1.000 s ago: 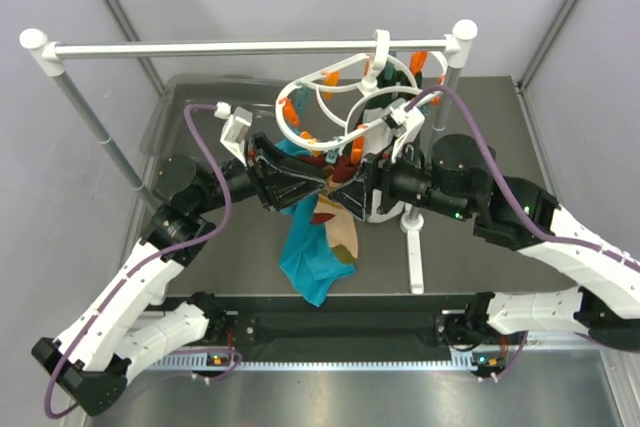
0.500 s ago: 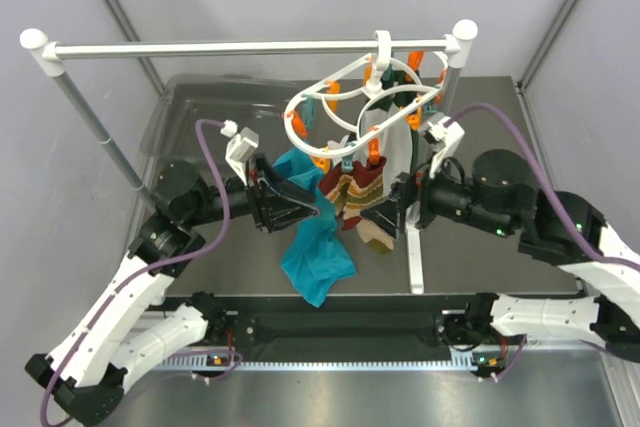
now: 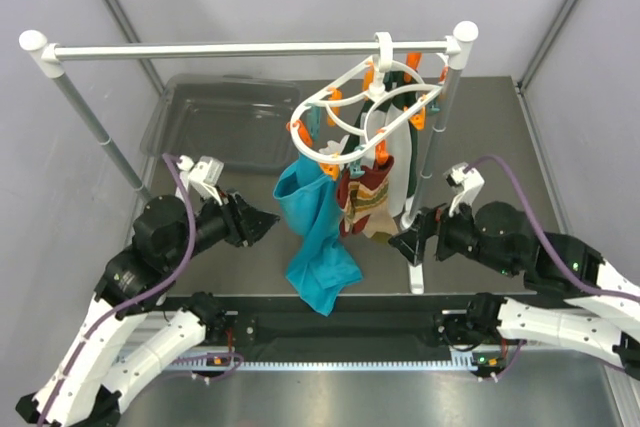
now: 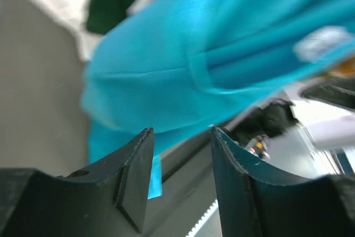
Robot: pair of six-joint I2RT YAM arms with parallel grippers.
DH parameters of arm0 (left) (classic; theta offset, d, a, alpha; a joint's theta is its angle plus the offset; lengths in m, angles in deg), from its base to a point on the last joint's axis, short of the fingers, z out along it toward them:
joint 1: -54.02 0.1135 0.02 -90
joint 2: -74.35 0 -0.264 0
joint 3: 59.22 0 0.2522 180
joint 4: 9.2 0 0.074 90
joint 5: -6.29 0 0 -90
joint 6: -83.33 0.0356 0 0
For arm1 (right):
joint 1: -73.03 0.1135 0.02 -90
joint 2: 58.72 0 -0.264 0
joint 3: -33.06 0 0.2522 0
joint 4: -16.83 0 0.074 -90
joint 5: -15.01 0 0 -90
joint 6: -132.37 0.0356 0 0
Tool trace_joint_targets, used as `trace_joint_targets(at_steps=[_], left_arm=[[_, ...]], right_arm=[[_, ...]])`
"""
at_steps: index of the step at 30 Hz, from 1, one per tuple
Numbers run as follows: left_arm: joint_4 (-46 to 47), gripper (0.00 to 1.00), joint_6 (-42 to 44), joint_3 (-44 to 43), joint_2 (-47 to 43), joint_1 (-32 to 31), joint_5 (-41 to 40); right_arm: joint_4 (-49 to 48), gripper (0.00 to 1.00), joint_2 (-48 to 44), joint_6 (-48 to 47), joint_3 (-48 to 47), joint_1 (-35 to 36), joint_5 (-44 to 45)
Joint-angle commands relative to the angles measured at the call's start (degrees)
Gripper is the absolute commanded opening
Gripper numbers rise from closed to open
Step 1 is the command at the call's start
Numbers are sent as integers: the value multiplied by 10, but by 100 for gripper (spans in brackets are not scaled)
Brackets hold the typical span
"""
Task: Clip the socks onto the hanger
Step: Reset both arms
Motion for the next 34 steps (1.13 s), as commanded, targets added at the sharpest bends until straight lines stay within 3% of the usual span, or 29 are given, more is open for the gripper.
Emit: trace_joint_targets(at_steps=[1,4,13,16,19,21,25,34], left_arm=[[-57,52,-39,41,-22,-1,-136],[-1,52,-85,119,-71,-1,-170],[297,58,-236,446,-314,-1,-91],[398,59,-256,498,-286,-1,-10],[512,59,-306,591,-310,0,26],[586,58,-363,642,-302,-1,34],[602,59,-345,644,-310,-1,57],[563,59,-347,641,-312,-1,63]], right_arm=[[-34,100,-43,70,66,0,70],[-97,100,-91,104,166,0,126],[-396,100,-302,121,503,0,205],[-444,100,-422,161,610,0,205],[-451,100,-388,255,651,1,226],[-516,100,-340,272,674,1,218],[-522,100,-321,295,698,2,229],[-446,100,-377,295,696,3,236]])
